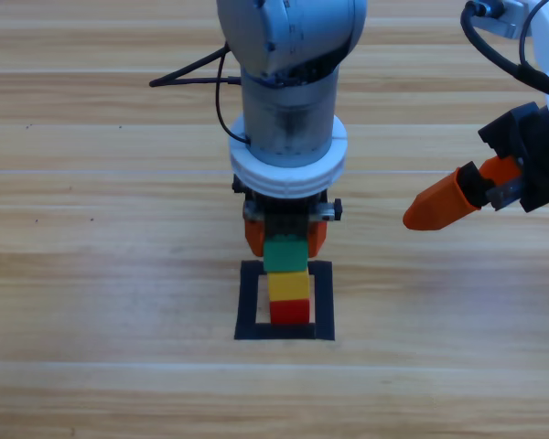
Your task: Stack the blocks in the rectangular block: red at the bottom, yellow in the middle, green on top
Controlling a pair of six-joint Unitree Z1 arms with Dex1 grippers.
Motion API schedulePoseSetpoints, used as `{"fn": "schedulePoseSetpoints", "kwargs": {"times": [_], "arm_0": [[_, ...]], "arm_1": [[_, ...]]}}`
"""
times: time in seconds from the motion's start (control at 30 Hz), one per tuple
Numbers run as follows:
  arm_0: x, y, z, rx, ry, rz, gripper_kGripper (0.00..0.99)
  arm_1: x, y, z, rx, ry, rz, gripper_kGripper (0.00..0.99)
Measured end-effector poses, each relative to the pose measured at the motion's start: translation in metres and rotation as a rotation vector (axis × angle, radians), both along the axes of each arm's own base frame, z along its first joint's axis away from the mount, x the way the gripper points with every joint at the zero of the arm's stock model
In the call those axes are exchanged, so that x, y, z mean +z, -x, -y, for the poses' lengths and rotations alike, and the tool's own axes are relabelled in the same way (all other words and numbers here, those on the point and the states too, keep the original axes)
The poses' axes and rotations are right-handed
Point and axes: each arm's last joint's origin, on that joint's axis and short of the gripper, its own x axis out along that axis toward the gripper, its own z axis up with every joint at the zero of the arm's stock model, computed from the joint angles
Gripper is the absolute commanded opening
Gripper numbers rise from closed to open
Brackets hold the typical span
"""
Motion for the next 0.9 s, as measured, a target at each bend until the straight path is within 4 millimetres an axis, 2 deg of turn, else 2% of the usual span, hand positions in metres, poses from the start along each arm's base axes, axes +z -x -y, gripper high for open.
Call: {"fn": "schedulePoseSetpoints", "kwargs": {"times": [0.33,0.4,0.43,0.47,0.9], "arm_0": [[-0.0002,0.0000,0.0001,-0.002,0.000,0.000,0.005],[-0.0002,0.0000,0.0001,-0.005,-0.001,0.000,0.555],[-0.0002,0.0000,0.0001,-0.007,-0.001,0.000,0.862],[-0.0002,0.0000,0.0001,-0.008,-0.001,0.000,0.979],[0.0011,0.0003,0.0010,-0.009,0.003,0.003,0.990]], "arm_1": [[0.0000,0.0000,0.0000,0.000,0.000,0.000,0.990],[0.0000,0.0000,0.0000,0.000,0.000,0.000,0.990],[0.0000,0.0000,0.0000,0.000,0.000,0.000,0.990],[0.0000,0.0000,0.0000,0.000,0.000,0.000,0.990],[0.0000,0.0000,0.0000,0.000,0.000,0.000,0.990]]}}
